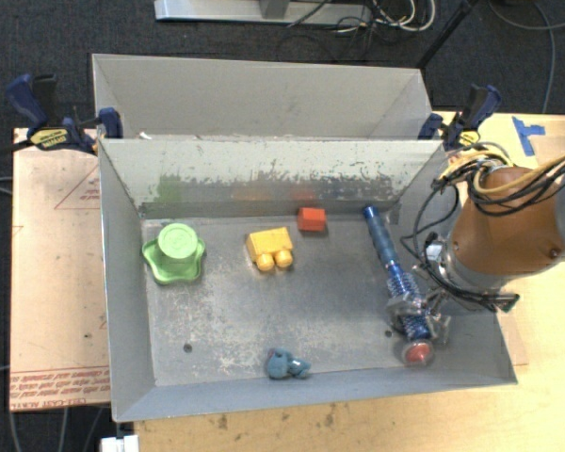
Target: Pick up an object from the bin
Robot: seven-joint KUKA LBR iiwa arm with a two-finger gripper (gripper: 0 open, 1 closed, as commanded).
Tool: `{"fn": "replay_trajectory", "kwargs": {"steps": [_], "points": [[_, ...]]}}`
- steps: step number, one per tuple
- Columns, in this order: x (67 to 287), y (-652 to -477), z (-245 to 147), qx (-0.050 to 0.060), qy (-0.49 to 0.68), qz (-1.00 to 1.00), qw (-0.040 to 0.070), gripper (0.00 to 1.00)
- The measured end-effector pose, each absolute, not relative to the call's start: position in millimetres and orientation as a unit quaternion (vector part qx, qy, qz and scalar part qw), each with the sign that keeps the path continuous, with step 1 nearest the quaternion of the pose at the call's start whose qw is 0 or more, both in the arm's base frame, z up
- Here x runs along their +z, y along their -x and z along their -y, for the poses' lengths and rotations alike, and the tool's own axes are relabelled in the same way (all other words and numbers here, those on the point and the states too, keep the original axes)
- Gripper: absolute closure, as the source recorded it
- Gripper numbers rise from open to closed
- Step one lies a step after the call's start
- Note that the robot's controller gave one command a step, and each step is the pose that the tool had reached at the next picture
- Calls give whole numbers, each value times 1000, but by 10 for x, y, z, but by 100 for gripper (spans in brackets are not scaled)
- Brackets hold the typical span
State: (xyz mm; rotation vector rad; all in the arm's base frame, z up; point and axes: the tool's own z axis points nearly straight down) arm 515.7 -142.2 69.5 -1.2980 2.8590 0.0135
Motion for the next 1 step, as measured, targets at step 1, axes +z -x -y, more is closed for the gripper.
{"fn": "replay_trajectory", "kwargs": {"steps": [1], "points": [[2362, -4907, 1241, -2, 402, -916, 3, 100]]}}
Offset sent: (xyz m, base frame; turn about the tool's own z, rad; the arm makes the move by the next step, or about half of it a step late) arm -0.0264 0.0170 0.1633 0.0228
